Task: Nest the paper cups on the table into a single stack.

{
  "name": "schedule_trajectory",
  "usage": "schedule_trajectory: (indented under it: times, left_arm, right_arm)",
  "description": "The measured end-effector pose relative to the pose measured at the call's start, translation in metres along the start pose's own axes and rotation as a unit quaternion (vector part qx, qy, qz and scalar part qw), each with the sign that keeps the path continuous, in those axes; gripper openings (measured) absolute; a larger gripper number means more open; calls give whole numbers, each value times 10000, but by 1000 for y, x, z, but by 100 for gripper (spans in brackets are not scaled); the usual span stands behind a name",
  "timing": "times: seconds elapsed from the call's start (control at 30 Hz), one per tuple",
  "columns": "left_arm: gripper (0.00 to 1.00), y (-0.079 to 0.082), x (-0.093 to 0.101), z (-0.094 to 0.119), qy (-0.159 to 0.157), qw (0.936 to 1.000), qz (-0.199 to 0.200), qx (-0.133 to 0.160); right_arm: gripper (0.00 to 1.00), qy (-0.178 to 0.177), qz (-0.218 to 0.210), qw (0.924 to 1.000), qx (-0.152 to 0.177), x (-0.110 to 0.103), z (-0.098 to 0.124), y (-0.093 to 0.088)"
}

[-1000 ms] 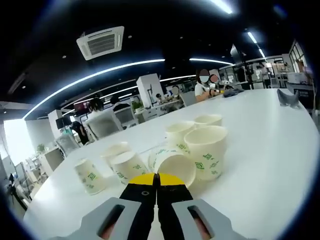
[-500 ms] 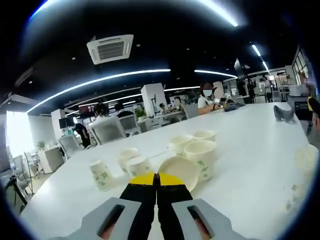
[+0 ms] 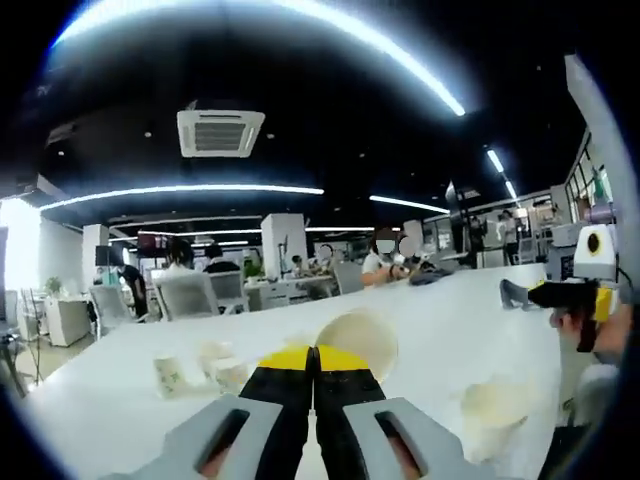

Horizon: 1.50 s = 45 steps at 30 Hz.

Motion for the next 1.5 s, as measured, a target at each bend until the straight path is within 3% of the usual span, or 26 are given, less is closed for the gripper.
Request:
schedule_trajectory:
  times: [0.3,0.57,0.7,0.83,1.0,1.17,1.27,1.5]
  left_arm:
    - [0,18,35,25,-412,9967,574,390]
    - [0,16,56,33,-680,9916,977,515]
    - [0,10,63,33,-732,9916,956,466]
    - [0,7,60,31,-730,9918,959,428]
    - [0,1,56,26,-749,9915,1007,343]
    - [1,-12,48,20,-1008,9834,1498,175]
    - [1,-17,45,16,-1010,9814,1626,149]
    - [6,-21,46,15,-843,9896,1163,92]
  right_arm:
    - [51,-100,-146,9998,-27,20,-10,-11]
    - [36,-105,-294,9995,36,29,-14,-18]
    - [25,-96,-314,9995,43,31,-13,-20]
    - [14,-80,-255,9996,114,31,-10,-19]
    - [11,-38,-244,9995,173,32,-8,-17]
    - [7,93,-331,9989,313,30,-7,-15]
    - [5,202,-353,9986,345,27,-9,-14]
    - [3,287,-322,9985,339,22,-9,-13]
Point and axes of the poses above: the point that each gripper's makers call its tool centre point, and the gripper's own axes: z roughly backward along the fingers, x roughly to its right, y roughly out of its top, the point moved 10 cm from there along z, roughly backward along the fingers, and after that the axes turned 7 degrees about x, right-handed, at the moved point
